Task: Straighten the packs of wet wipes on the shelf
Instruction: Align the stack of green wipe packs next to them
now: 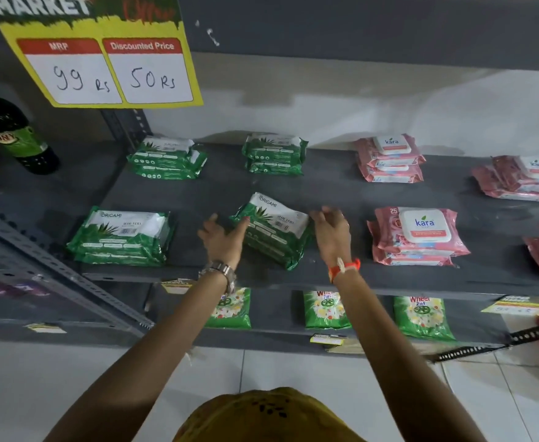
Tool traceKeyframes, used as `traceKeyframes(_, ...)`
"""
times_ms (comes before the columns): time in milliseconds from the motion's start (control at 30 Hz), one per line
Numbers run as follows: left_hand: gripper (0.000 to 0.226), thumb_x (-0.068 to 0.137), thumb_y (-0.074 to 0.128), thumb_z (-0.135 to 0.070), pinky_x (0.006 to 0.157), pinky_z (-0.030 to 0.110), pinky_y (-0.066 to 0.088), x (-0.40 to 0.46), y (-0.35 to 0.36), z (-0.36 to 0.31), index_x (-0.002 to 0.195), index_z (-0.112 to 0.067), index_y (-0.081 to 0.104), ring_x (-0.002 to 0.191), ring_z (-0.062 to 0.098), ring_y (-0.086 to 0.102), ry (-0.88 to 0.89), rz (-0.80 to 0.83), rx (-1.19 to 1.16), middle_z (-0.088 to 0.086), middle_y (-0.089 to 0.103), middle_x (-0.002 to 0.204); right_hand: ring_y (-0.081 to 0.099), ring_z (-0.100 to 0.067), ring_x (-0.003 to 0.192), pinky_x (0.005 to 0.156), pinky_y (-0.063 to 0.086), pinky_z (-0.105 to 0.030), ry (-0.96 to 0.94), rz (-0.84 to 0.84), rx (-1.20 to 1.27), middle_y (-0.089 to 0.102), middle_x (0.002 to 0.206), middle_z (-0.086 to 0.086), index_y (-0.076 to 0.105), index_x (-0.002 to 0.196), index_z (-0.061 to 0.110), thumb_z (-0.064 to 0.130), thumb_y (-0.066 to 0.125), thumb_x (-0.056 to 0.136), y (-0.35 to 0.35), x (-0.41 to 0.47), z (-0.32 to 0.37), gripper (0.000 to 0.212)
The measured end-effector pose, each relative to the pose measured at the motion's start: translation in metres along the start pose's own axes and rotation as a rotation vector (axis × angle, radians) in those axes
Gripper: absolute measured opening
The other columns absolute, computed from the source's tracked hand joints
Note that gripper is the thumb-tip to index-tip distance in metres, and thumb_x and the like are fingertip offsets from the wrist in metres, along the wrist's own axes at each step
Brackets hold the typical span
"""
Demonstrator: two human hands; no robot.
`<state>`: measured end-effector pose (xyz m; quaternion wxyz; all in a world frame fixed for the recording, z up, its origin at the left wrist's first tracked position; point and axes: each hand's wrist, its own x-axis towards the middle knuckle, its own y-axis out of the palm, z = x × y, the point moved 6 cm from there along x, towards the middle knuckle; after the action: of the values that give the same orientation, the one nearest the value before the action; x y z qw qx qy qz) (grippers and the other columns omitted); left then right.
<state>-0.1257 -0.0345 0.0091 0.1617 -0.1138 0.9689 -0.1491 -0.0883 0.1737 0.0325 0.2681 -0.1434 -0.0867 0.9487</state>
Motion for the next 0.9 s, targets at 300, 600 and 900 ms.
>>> traceKeyframes(300, 0.043, 0.085, 0.054, -0.029, 0.054, 0.026, 0.049, 0.012, 0.011, -0.010, 0.119, -0.001, 0.052, 0.096, 0.019, 0.046, -0.075, 0.196, -0.075, 0.005, 0.047, 0.105, 0.056, -0.025, 0.109, 0.102, 0.043, -0.040, 0.124, 0.081, 0.164, 0.058, 0.111, -0.004, 0.048, 0.113, 0.015, 0.025, 0.055, 0.086, 0.017, -0.010, -0.030, 0.030)
traceKeyframes(600, 0.017, 0.086, 0.052, -0.030, 0.058, 0.032, 0.047, -0.004, 0.018, 0.000, 0.091, -0.013, 0.051, 0.063, 0.007, 0.046, -0.025, 0.130, -0.090, -0.007, 0.047, 0.069, 0.052, -0.018, 0.069, 0.059, 0.040, -0.025, 0.109, 0.135, -0.011, 0.060, 0.085, -0.009, 0.062, 0.091, 0.006, 0.018, 0.052, 0.085, 0.006, 0.009, -0.041, 0.017)
traceKeyframes(900, 0.025, 0.084, 0.053, -0.036, 0.084, 0.045, 0.050, -0.004, 0.008, -0.002, 0.067, -0.018, 0.053, 0.074, 0.021, 0.056, 0.027, 0.081, -0.032, 0.003, 0.055, 0.076, 0.062, -0.023, 0.093, 0.092, 0.051, -0.043, 0.097, 0.149, 0.024, 0.067, 0.097, -0.008, 0.062, 0.096, 0.006, 0.017, 0.055, 0.083, 0.012, 0.006, -0.037, 0.019)
